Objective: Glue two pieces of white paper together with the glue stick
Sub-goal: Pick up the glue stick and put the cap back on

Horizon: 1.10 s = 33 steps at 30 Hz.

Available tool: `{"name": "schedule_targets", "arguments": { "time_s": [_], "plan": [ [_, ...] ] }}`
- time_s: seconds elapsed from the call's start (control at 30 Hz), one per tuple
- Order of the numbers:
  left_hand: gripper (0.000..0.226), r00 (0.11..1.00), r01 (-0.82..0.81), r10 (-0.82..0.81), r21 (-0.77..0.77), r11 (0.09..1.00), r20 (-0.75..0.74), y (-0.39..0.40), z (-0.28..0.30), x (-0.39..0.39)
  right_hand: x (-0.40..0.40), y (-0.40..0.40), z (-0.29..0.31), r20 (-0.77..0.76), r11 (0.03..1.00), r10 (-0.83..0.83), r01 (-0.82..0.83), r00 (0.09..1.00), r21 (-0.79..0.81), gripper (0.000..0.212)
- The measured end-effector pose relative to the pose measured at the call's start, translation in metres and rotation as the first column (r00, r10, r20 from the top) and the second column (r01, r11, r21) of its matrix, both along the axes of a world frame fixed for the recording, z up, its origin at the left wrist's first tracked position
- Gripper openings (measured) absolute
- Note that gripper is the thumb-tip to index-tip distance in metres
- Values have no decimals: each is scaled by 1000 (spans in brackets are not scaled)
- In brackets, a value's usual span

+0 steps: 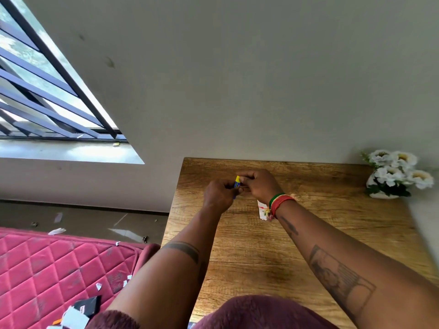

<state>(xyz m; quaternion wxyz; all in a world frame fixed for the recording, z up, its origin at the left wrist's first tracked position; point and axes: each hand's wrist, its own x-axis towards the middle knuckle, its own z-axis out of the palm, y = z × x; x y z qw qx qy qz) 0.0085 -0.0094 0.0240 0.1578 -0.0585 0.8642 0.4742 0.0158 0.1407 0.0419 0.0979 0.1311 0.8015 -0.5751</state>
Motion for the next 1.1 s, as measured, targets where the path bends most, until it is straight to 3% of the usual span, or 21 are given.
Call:
{"name": "schedule_targets", "arguments": {
  "time_s": [0.2,0.33,0.4,0.53,0.77,0.97,1.03,1.1],
  "plan": [
    [17,999,-36,38,66,997,-30,9,15,4,22,7,12,-160,941,187,-130,969,312,55],
    [5,999,-52,51,201,978,6,16,25,6,34,16,11,-132,857,366,-279,921,434,84],
    [3,999,-40,35,237,971,25,25,32,7,38,19,9,-150,832,373,-258,916,492,92],
    [10,999,-15,4,260,965,44,43,41,10,42,29,9,-275,858,265,-96,924,504,77],
    [4,996,20,-41,272,962,73,54,46,8,41,41,14,-326,867,244,-55,913,494,62],
    [13,995,-74,49,326,942,85,58,47,2,44,43,5,-296,916,226,-99,928,389,93],
    [18,995,-92,71,338,937,72,61,46,3,45,42,2,-281,954,161,-76,946,291,80],
    [20,996,-66,43,347,936,73,65,44,5,45,44,-1,-309,968,51,30,950,251,49]
  ]
}}
